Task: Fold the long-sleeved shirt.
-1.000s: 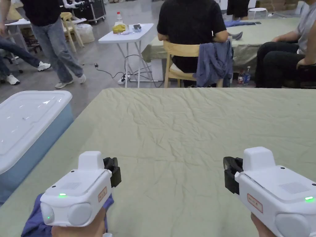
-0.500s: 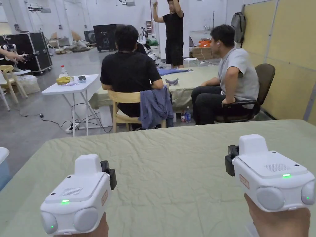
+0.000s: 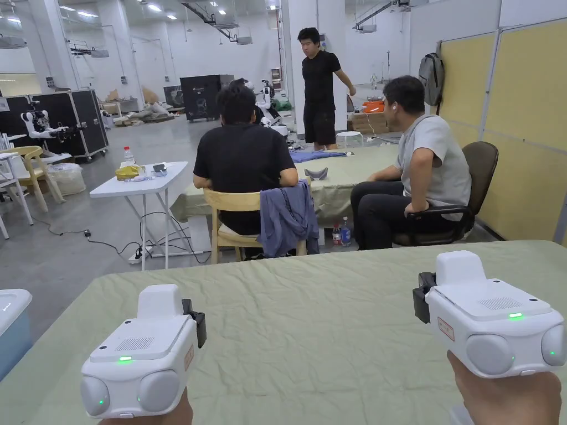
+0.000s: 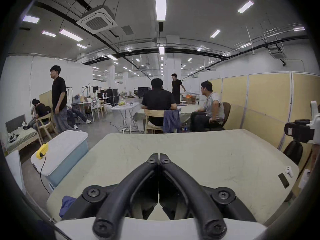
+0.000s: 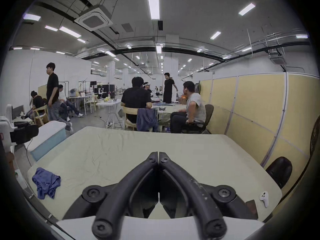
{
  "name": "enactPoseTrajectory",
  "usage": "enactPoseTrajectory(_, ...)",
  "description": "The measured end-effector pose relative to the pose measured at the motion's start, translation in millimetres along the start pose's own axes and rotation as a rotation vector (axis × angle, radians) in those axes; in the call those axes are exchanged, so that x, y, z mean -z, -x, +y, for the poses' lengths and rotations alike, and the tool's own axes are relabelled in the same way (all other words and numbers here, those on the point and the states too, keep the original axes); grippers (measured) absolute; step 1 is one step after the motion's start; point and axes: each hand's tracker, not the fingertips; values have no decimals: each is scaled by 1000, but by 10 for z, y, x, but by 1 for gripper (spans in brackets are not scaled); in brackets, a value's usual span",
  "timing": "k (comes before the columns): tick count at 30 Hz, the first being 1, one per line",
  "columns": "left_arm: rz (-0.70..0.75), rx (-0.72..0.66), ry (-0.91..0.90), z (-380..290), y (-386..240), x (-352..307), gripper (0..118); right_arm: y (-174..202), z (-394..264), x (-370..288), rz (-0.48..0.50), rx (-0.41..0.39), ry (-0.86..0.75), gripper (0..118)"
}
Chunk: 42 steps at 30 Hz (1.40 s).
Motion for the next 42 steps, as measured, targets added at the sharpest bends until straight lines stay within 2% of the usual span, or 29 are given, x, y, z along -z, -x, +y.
enactPoseTrajectory(2, 19, 6, -2, 27, 7, -8, 0, -1, 12, 0, -5, -1, -4, 1)
enactPoseTrajectory(3, 37, 4, 5, 57, 12, 2, 1, 2, 21, -15, -39, -26, -36, 2)
enactPoseTrajectory(4, 74, 16, 12, 83, 17, -2, 15, 5, 26, -25, -64, -48, -52, 14)
enactPoseTrajectory(5, 111, 33, -17, 97, 18, -7, 40, 7, 33, -17, -60, -50, -45, 41)
enactPoseTrajectory(6, 134, 25, -35, 97, 32, 25, 74, -8, 52, 11, -60, -43, -36, 74)
enactPoseTrajectory(7, 112, 9, -10, 131, 72, 55, 112, -32, 75, 47, -48, -29, -13, 113)
enactPoseTrajectory(8, 88, -31, 27, 150, 110, 88, 118, -34, 84, 74, -38, -16, 33, 118)
enactPoseTrajectory(9, 65, -67, 27, 159, 141, 82, 116, -55, 104, 53, -37, -26, 6, 118)
enactPoseTrajectory(10, 70, -88, 65, 162, 159, 120, 116, -73, 112, 59, -3, 3, -4, 118)
enactPoseTrajectory(15, 62, -68, 42, 103, 245, 181, 116, -83, 200, 74, -8, -2, -45, 118)
enactPoseTrajectory(27, 50, -42, 20, 192, 340, 167, 117, -182, 244, 186, 20, 50, -50, 118)
enactPoseTrajectory(32, 60, -26, 15, 223, 354, 191, 117, -174, 245, 176, 2, 24, -49, 118)
enactPoseTrajectory(42, 40, -28, 16, 253, 343, 210, 117, -180, 232, 164, -5, 25, -49, 118)
